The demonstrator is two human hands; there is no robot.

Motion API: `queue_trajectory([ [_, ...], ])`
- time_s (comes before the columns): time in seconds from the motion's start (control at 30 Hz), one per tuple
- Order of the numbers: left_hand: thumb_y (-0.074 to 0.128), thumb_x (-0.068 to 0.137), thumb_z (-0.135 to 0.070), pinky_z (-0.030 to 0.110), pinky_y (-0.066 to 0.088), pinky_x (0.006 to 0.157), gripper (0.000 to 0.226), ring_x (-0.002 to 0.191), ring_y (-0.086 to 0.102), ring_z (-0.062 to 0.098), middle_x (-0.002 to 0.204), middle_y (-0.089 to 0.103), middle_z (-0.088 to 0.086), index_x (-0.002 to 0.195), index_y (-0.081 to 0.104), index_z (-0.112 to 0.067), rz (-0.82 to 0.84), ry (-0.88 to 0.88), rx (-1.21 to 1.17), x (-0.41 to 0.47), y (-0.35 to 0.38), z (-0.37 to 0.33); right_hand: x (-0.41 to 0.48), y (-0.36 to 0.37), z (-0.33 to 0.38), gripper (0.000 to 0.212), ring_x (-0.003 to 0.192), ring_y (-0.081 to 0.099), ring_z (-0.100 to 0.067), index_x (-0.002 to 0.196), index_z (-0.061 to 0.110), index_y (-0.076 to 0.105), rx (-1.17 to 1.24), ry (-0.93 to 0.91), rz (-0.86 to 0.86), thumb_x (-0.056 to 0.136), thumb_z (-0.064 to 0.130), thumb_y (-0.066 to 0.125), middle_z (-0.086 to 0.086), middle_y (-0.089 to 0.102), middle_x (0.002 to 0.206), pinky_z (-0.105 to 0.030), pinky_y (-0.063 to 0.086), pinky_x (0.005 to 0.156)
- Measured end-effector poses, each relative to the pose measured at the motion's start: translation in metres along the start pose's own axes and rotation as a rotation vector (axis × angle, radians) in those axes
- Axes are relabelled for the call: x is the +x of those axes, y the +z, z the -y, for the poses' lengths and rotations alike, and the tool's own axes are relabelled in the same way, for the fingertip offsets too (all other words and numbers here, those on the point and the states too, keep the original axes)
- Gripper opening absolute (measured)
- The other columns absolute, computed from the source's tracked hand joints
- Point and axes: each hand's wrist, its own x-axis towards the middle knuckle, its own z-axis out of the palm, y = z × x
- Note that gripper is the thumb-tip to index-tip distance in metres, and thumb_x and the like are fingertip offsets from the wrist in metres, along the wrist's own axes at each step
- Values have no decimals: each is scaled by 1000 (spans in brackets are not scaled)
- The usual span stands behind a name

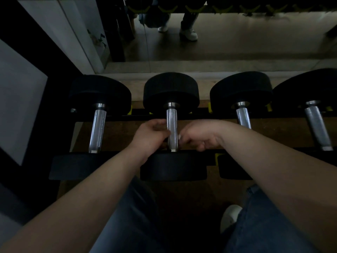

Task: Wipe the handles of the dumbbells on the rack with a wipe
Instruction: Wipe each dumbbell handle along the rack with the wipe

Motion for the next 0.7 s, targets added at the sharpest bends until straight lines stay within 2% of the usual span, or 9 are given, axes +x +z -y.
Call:
queue_trajectory([
  [0.07, 71, 88, -15, 27, 58, 79, 41, 89, 72, 9, 104, 73, -5, 125, 65, -31, -19, 9, 11, 1, 1, 0, -4, 4, -2, 17, 40, 38, -6, 106, 14, 71, -92, 43, 65, 93, 8, 62, 0, 54, 65, -19, 29, 37],
  [0.1, 71, 88, -14, 26, 58, 78, 41, 88, 72, 9, 103, 73, -4, 125, 66, -30, -20, 6, 11, 1, 1, 0, -3, 5, -2, 18, 38, 36, -6, 105, 13, 70, -66, 36, 57, 91, 5, 61, 1, 53, 61, -18, 28, 36],
  [0.2, 71, 87, -14, 32, 60, 83, 41, 89, 73, 13, 104, 74, -2, 126, 67, -27, -14, -2, 12, 1, 2, 0, 2, 7, 4, 23, 39, 35, -7, 100, 8, 66, 232, -64, -73, 84, -7, 56, -1, 50, 63, -19, 28, 36],
  [0.3, 69, 88, -11, 25, 57, 71, 39, 88, 72, 12, 103, 74, -2, 124, 67, -27, -4, 5, -19, 0, 2, 0, 8, 3, 13, 26, 44, 33, -8, 83, 13, 58, 492, -210, -195, 80, -12, 49, -1, 44, 69, -21, 27, 40],
  [0.4, 69, 89, -10, 23, 54, 67, 37, 86, 71, 11, 100, 73, -3, 121, 67, -28, -2, -11, -35, 0, 1, 0, 3, 6, 13, 30, 44, 34, -9, 81, 14, 60, 350, -200, -143, 79, -13, 47, -1, 46, 67, -21, 27, 41],
  [0.47, 70, 88, -10, 28, 58, 74, 38, 91, 71, 14, 101, 74, -2, 122, 68, -26, 4, -46, -48, 2, 1, -1, -2, 6, 6, 32, 42, 36, -8, 89, 15, 63, 157, -82, -51, 79, -12, 49, -1, 51, 65, -19, 28, 38],
  [0.53, 69, 88, -10, 27, 60, 74, 35, 93, 72, 17, 101, 75, 1, 120, 70, -25, 30, -104, -86, 4, 1, -2, -3, 6, 3, 32, 38, 35, -7, 94, 14, 64, 88, 21, 27, 80, -10, 49, 0, 52, 60, -17, 29, 36],
  [0.63, 67, 90, -14, 22, 55, 69, 25, 96, 70, 14, 101, 76, 1, 111, 74, -25, 29, -142, -92, 5, 1, -3, 6, 6, 9, 25, 36, 29, -7, 79, 11, 55, 360, -5, -11, 81, -10, 44, 3, 44, 50, -16, 25, 35],
  [0.7, 63, 92, -16, 27, 53, 75, 25, 103, 68, 16, 106, 75, 1, 113, 73, -26, 13, -154, -107, 7, 0, -2, 13, 2, 13, 26, 40, 28, -7, 75, 14, 49, 627, -100, -92, 78, -11, 42, 3, 39, 59, -17, 24, 38],
])
